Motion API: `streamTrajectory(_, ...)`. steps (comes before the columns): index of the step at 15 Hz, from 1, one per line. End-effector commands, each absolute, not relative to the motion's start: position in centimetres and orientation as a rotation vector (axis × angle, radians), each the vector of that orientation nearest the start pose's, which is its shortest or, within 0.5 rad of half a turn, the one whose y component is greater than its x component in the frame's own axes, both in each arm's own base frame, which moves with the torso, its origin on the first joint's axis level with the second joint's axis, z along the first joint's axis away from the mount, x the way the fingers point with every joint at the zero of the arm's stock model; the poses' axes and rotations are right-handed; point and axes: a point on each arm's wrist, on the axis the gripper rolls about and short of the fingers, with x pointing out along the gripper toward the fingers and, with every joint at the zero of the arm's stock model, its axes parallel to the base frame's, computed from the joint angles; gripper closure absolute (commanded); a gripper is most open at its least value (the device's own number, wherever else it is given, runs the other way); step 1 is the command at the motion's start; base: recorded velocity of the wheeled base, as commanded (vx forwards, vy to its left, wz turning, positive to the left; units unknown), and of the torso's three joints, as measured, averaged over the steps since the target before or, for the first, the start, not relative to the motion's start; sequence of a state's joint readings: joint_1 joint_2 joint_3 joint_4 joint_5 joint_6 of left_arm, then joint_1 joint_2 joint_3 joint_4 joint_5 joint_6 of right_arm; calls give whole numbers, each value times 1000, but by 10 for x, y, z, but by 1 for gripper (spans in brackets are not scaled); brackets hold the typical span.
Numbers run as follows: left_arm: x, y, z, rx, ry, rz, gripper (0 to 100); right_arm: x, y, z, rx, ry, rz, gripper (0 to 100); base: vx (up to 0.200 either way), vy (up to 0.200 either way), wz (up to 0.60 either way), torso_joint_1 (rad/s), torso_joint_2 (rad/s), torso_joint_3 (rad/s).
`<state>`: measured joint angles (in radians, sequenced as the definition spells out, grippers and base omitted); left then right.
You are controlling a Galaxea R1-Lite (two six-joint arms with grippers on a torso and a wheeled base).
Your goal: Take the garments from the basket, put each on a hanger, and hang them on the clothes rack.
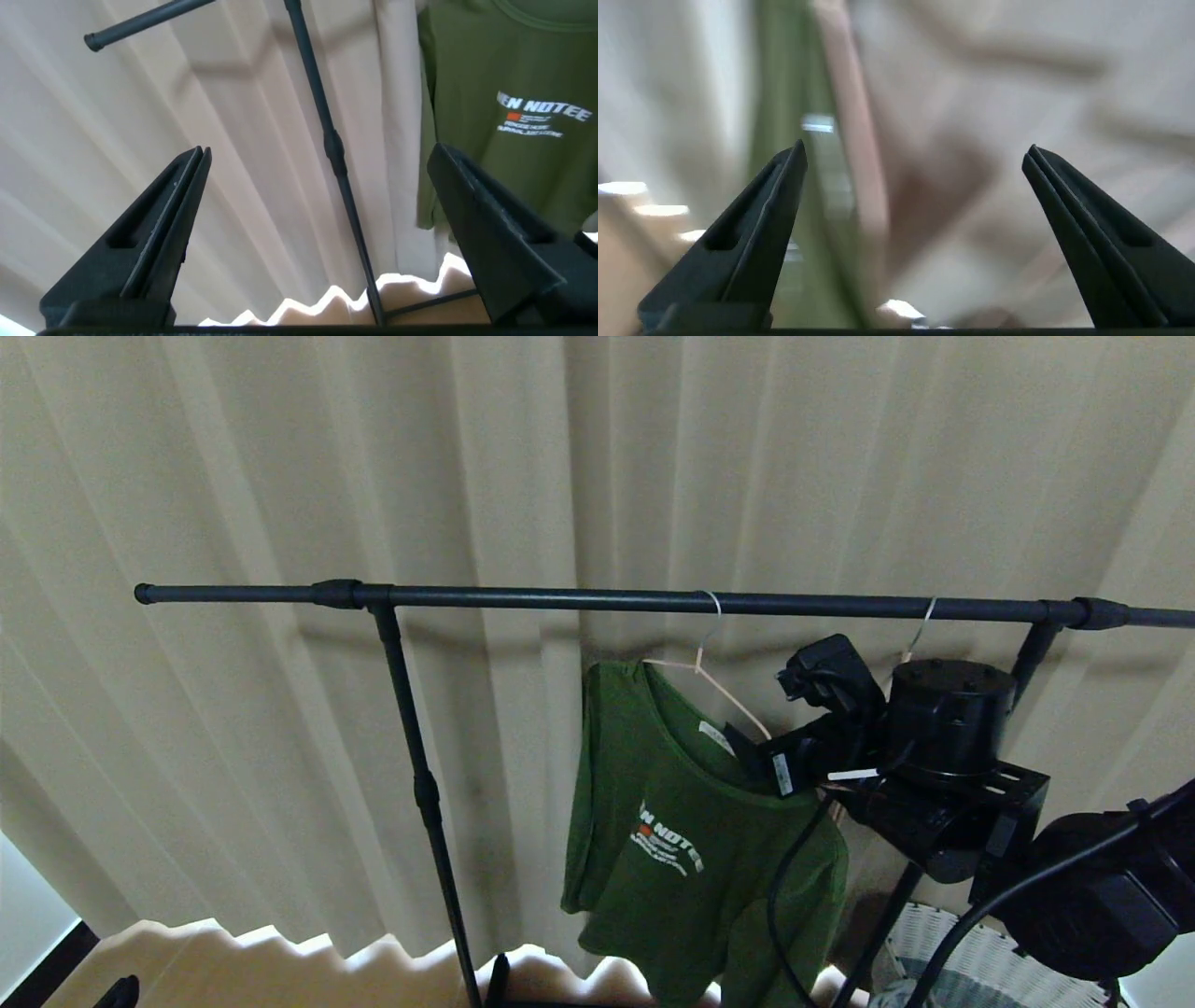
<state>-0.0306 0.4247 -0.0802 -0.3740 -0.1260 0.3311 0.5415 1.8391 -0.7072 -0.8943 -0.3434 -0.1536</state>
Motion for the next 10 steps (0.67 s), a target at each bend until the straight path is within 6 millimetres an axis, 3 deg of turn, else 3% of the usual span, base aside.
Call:
streamTrajectory(1, 19, -3, 136, 332, -49, -151, 0, 276, 160, 140, -226, 200, 237, 0, 0, 0, 0, 0, 0, 0)
streamTrajectory(4, 18, -3, 129, 300, -23, -149, 0, 262, 152, 154, -136, 155, 238, 0, 0, 0, 0, 0, 0, 0)
streamTrajectory(8, 13, -3, 119, 222, 40, -127, 0, 195, 110, 185, -96, 41, 229, 0, 0, 0, 0, 0, 0, 0)
streamTrajectory(10, 8, -3, 109, 218, 52, -129, 0, 158, 70, 196, -93, 27, 142, 0, 0, 0, 0, 0, 0, 0)
